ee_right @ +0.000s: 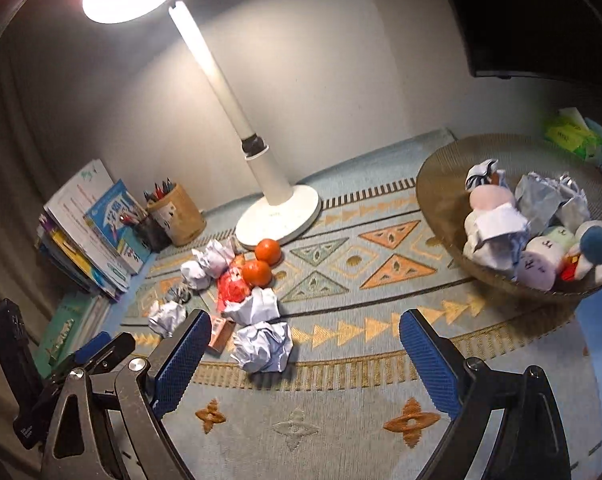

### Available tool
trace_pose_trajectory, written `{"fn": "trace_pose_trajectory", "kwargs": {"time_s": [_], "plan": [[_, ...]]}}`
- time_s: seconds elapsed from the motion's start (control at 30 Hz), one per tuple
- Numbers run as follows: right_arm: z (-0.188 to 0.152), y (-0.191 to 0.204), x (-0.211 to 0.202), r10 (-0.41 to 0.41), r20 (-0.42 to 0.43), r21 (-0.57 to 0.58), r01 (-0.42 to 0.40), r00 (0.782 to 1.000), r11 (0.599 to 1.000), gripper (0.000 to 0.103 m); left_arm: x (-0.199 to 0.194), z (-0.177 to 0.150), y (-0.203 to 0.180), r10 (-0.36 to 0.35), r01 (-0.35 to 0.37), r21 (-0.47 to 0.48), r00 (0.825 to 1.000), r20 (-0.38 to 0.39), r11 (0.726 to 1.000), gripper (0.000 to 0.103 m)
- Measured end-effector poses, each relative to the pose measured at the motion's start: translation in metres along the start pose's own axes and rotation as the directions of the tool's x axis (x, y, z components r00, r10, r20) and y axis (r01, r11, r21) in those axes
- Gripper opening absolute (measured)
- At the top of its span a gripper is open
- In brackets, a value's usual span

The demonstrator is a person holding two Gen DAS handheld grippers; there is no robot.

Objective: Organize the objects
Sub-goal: 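Withdraw both open tools back over the rug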

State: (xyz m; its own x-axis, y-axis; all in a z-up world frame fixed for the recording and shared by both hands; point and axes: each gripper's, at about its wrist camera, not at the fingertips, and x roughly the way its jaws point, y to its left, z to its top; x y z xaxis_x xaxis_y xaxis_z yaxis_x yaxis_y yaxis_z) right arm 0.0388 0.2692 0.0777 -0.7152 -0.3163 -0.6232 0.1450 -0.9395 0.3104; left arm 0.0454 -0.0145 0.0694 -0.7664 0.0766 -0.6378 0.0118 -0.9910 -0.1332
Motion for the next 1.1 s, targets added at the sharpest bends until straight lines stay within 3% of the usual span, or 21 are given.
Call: {"fn": "trace_pose_trajectory", "kwargs": {"time_s": [0.13, 0.2, 0.27, 0.33, 0.67, 1.1], "plan": [[-0.022, 0.007, 0.029, -0.009, 0.002, -0.074, 0.009, 1.000, 0.997, 0.095, 0.019, -0.016, 0.028, 0.039, -0.040, -0.049, 0.999, -0.032, 0.998, 0.099], [-0.028, 0.006, 0.037, -0.014, -0.002, -0.089, 0.014, 1.000, 0.996, 0.095, 0.021, -0.015, 0.035, 0.004, -0.007, -0.081, 0.999, -0.032, 0.997, 0.099], [-0.034, 0.004, 0.043, -0.012, -0.007, -0.087, 0.012, 1.000, 0.996, 0.095, 0.018, -0.017, 0.036, 0.004, -0.005, -0.077, 1.000, -0.013, 0.997, 0.099], [-0.035, 0.007, 0.047, -0.048, -0.008, -0.103, 0.047, 0.999, 0.994, 0.095, 0.021, -0.018, 0.033, -0.008, 0.005, -0.067, 0.999, -0.044, 0.998, 0.099], [-0.047, 0.039, 0.045, -0.146, 0.060, -0.272, 0.157, 0.987, 0.949, 0.095, 0.021, -0.020, 0.029, 0.000, -0.002, -0.055, 0.999, -0.043, 0.998, 0.099], [-0.044, 0.036, 0.049, -0.166, 0.040, -0.254, 0.171, 0.985, 0.952, 0.096, 0.016, -0.020, 0.030, -0.031, 0.030, -0.056, 0.999, -0.017, 0.998, 0.099]]}}
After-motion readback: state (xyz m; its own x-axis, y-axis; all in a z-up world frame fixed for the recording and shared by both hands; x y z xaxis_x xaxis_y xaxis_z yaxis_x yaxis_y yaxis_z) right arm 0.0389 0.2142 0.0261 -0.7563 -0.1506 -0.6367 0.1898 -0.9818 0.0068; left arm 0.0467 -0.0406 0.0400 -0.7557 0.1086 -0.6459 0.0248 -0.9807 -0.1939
